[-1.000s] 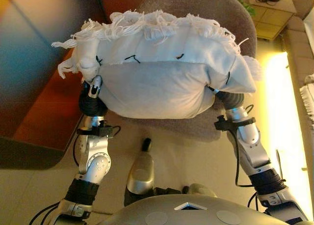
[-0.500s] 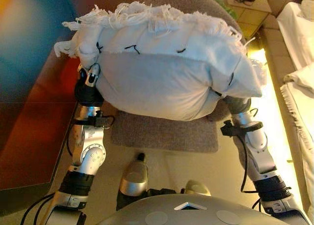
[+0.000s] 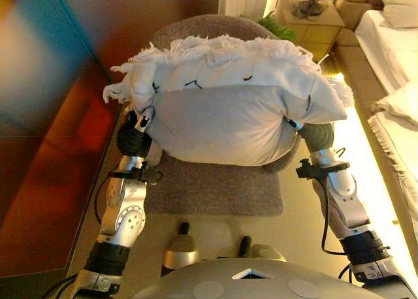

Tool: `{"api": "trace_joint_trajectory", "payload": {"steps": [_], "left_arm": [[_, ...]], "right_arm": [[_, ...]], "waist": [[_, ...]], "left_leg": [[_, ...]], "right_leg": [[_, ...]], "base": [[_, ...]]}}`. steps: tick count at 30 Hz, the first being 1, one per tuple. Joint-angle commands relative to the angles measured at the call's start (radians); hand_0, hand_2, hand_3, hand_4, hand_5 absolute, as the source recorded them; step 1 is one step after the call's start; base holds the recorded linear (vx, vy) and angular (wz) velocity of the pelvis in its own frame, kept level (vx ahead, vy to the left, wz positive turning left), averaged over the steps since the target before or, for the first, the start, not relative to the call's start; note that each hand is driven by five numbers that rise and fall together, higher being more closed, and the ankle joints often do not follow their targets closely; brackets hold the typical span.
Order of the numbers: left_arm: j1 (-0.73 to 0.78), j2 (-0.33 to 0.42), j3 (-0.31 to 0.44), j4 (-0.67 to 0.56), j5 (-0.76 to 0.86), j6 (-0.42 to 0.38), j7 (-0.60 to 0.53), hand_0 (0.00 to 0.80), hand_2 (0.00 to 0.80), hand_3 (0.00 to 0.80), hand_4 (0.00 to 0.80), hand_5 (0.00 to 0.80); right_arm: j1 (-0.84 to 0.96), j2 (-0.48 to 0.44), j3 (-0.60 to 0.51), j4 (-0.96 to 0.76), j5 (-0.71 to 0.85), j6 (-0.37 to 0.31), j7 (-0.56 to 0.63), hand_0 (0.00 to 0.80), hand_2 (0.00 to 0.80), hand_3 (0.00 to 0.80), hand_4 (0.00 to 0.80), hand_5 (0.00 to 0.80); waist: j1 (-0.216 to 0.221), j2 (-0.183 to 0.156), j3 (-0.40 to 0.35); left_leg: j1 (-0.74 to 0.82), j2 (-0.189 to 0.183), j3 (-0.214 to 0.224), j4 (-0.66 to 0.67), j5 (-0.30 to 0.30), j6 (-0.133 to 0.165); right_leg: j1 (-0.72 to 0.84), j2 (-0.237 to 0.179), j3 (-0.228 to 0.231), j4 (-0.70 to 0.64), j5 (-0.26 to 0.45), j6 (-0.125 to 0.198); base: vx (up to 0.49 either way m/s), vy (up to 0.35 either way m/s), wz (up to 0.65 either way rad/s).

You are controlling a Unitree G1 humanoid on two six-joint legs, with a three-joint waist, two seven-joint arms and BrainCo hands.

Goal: Pick up the cushion and take it to the sofa

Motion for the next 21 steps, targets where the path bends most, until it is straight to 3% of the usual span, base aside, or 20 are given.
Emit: {"api": "trace_joint_trajectory", "payload": {"steps": [1,3,8,15,21], "left_arm": [[-0.048,-0.008,-0.067,-0.052,0.096,-0.028,-0.037,0.800,0.800,0.800,0.800,0.800],[-0.061,-0.015,-0.085,0.003,0.109,-0.027,-0.034,0.800,0.800,0.800,0.800,0.800],[-0.113,-0.036,-0.124,0.084,0.116,-0.007,0.033,0.800,0.800,0.800,0.800,0.800],[-0.193,-0.081,-0.182,0.214,0.192,0.024,0.123,0.800,0.800,0.800,0.800,0.800],[-0.361,-0.120,-0.214,0.357,0.191,0.077,0.183,0.800,0.800,0.800,0.800,0.800]], "right_arm": [[-0.065,0.054,0.058,-0.068,0.052,-0.022,0.035,0.800,0.800,0.800,0.800,0.800],[-0.081,0.069,0.069,-0.013,0.062,-0.008,0.012,0.800,0.800,0.800,0.800,0.800],[-0.112,0.080,0.078,0.097,0.058,0.052,0.002,0.800,0.800,0.800,0.800,0.800],[-0.147,0.133,0.122,0.236,0.062,0.081,-0.022,0.800,0.800,0.800,0.800,0.800],[-0.360,0.174,0.152,0.387,0.105,0.126,-0.085,0.800,0.800,0.800,0.800,0.800]], "waist": [[0.006,-0.050,-0.011],[0.009,-0.022,-0.007],[0.001,-0.007,-0.019],[0.003,-0.021,-0.032],[0.014,-0.027,0.013]], "left_leg": [[-0.107,-0.035,-0.018,0.317,-0.009,0.016],[-0.074,-0.020,-0.018,0.165,-0.003,0.015],[0.017,-0.022,-0.025,-0.002,-0.031,0.020],[0.063,-0.019,-0.006,-0.068,-0.069,0.014],[0.022,-0.018,-0.007,-0.065,-0.072,0.015]], "right_leg": [[0.001,-0.031,0.010,-0.009,0.067,-0.027],[0.002,-0.021,0.015,-0.004,0.054,-0.012],[0.017,-0.034,0.007,-0.036,0.062,0.004],[0.019,-0.053,-0.003,-0.094,0.098,0.033],[-0.033,-0.070,-0.018,-0.086,0.113,0.049]], "base": [[0.144,0.025,0.06],[0.147,0.097,0.11],[0.179,0.125,0.14],[0.147,0.036,0.10],[-0.077,-0.015,0.03]]}}
